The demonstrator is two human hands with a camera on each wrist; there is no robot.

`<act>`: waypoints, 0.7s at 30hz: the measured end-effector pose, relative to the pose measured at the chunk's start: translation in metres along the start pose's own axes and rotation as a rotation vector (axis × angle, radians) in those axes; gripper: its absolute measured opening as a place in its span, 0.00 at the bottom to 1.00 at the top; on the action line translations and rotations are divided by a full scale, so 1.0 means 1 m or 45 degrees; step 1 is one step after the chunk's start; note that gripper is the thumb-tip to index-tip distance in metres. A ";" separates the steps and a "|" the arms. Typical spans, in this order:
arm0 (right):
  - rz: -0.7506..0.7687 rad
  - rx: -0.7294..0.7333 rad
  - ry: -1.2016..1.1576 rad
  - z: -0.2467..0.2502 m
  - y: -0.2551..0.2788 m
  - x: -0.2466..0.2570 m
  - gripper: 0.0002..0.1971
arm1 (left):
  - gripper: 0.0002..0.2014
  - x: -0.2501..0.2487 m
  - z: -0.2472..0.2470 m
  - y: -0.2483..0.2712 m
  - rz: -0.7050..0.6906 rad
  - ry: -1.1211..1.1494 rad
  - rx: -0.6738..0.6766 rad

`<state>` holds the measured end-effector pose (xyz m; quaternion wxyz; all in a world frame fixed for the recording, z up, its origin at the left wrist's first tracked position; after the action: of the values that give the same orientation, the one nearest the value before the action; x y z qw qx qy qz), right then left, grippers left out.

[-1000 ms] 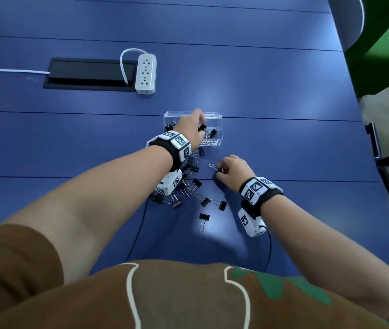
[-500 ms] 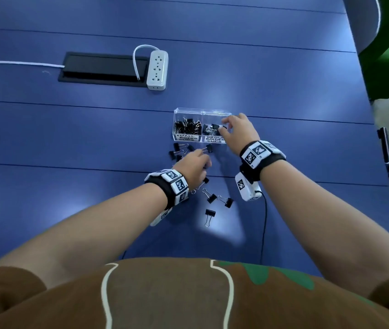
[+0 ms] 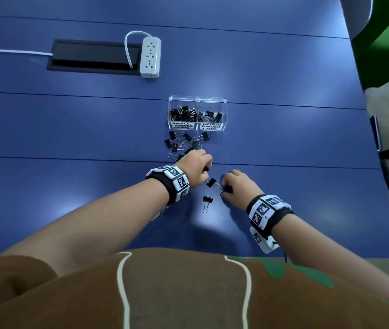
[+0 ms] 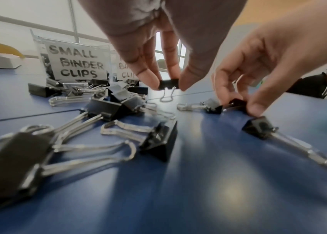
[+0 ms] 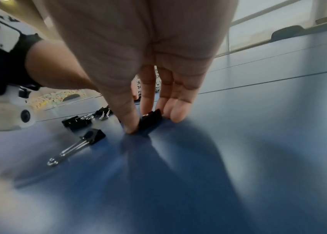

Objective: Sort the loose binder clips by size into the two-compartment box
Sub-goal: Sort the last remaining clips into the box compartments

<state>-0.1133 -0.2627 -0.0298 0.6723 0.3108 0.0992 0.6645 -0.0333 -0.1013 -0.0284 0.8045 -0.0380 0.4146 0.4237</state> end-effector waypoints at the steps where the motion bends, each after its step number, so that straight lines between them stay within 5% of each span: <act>1: -0.012 -0.024 -0.029 -0.001 0.001 0.000 0.12 | 0.07 -0.002 0.000 0.002 -0.035 0.001 0.014; 7: 0.230 -0.044 -0.077 -0.003 0.017 0.009 0.17 | 0.21 -0.005 -0.013 0.015 -0.159 -0.153 0.305; 11: 0.401 0.018 0.043 -0.019 0.021 0.017 0.27 | 0.15 -0.011 -0.012 0.017 -0.170 -0.321 0.404; 21: 0.339 -0.072 0.210 -0.028 0.019 0.008 0.17 | 0.10 0.002 -0.011 0.015 -0.140 -0.349 0.280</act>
<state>-0.1439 -0.2481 -0.0390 0.5762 0.2467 0.0933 0.7736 -0.0500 -0.0947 -0.0329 0.8748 0.0857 0.3420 0.3323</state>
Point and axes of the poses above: each hand's wrist, its own y-axis away from the middle knuckle, its own z-axis out of the back of the hand, x = y × z, the point moved 1 cm from there along -y, towards the middle knuckle, and after that the axes turned 11 degrees about y, right-handed, at the moved point
